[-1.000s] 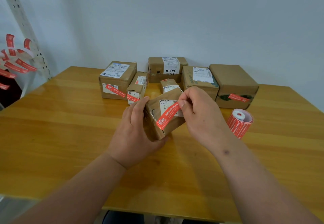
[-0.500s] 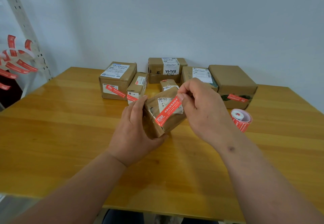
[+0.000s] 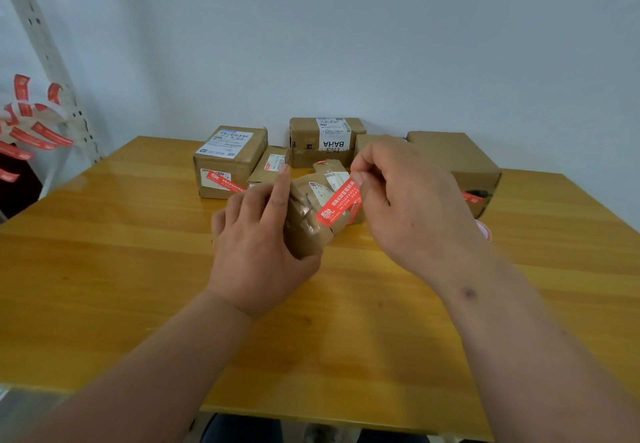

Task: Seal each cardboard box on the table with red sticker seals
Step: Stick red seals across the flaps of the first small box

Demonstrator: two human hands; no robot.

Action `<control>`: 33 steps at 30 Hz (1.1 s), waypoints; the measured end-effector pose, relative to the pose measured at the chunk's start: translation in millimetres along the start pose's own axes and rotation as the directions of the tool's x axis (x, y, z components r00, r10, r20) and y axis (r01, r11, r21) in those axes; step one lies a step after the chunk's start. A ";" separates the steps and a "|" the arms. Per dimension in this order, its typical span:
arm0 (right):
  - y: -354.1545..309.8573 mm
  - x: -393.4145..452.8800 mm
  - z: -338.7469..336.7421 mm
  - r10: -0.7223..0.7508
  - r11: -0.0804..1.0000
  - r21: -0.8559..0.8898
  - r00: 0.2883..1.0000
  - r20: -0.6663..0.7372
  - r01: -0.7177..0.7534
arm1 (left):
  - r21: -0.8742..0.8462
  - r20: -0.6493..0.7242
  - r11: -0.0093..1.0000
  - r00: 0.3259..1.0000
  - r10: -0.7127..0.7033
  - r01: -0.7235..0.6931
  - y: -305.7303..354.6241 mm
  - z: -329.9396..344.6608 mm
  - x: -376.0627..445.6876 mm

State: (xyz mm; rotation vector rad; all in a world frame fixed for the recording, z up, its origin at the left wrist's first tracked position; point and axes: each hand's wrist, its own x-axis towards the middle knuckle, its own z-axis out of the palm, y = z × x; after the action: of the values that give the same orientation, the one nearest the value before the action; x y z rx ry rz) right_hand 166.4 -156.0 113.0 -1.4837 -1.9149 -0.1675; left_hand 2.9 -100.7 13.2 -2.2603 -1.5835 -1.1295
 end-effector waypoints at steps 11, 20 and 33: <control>5.1 4.5 -1.8 0.120 0.992 0.053 0.989 -0.090 -0.116 | 0.186 0.188 0.982 0.982 -0.022 -0.013 3.6 -7.8 8.2; 25.8 -3.5 26.3 0.646 0.350 0.772 0.734 0.212 -0.531 | 0.057 0.432 0.995 0.900 0.054 -0.086 12.9 -22.2 22.3; 20.1 -3.3 47.8 0.702 0.352 0.715 0.676 0.225 -0.604 | -0.103 0.781 0.934 0.609 -0.137 0.342 -20.3 -59.3 35.7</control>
State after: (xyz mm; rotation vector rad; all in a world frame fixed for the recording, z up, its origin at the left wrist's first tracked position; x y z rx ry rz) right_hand 163.6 -128.2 69.2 -1.4383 -0.8930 0.8199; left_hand -37.9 -96.5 72.5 -3.0098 -2.1910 -0.3617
